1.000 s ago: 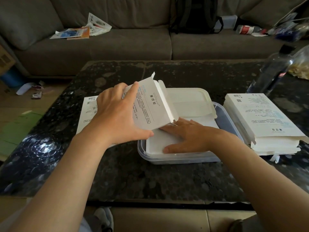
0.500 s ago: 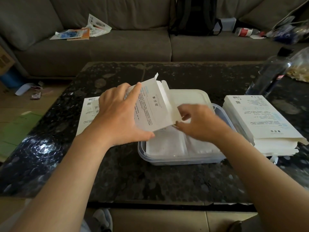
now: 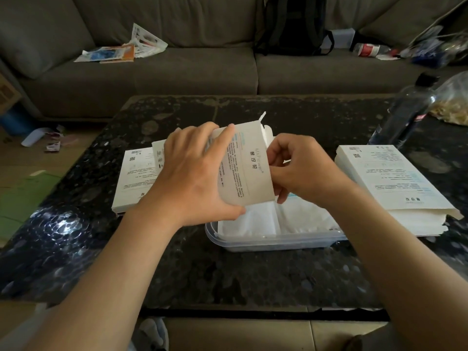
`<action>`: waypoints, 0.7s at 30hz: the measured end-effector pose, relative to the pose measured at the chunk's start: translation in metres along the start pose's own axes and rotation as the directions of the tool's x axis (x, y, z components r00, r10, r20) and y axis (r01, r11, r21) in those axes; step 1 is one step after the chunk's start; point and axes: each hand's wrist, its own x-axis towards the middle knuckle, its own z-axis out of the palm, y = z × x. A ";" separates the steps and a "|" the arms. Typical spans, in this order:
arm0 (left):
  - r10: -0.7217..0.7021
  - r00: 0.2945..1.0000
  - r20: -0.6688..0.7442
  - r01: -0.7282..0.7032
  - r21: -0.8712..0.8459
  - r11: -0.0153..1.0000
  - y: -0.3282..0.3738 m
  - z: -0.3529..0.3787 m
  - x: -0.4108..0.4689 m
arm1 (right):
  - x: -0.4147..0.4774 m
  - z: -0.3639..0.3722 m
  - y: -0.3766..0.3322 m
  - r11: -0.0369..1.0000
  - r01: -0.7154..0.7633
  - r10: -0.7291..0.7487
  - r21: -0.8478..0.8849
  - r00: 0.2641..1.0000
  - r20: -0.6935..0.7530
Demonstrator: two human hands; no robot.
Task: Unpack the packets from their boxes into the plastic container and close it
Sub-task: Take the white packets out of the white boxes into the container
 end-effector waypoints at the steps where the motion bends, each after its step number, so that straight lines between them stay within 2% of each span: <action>1: 0.021 1.000 -0.012 -0.021 0.013 1.000 0.002 0.001 0.000 | 0.001 0.000 0.002 0.999 -0.012 0.012 -0.032 1.000 -0.005; 6: 0.041 0.999 -0.015 -0.041 0.017 0.999 0.009 0.005 -0.001 | 0.007 0.006 0.010 0.986 -0.066 0.062 -0.154 0.998 -0.033; 10: 0.032 0.999 -0.014 -0.031 0.011 0.999 0.008 0.006 -0.001 | 0.010 0.007 0.012 0.983 -0.079 0.072 -0.166 0.996 -0.048; 16: -0.003 1.000 0.012 0.003 -0.015 1.000 0.003 0.006 -0.001 | 0.011 0.007 0.015 0.995 -0.099 0.097 -0.018 0.992 -0.086; 21: -0.030 0.998 0.061 0.029 0.002 1.000 -0.003 0.004 -0.001 | 0.010 0.006 0.014 0.986 -0.128 0.133 0.104 0.990 -0.047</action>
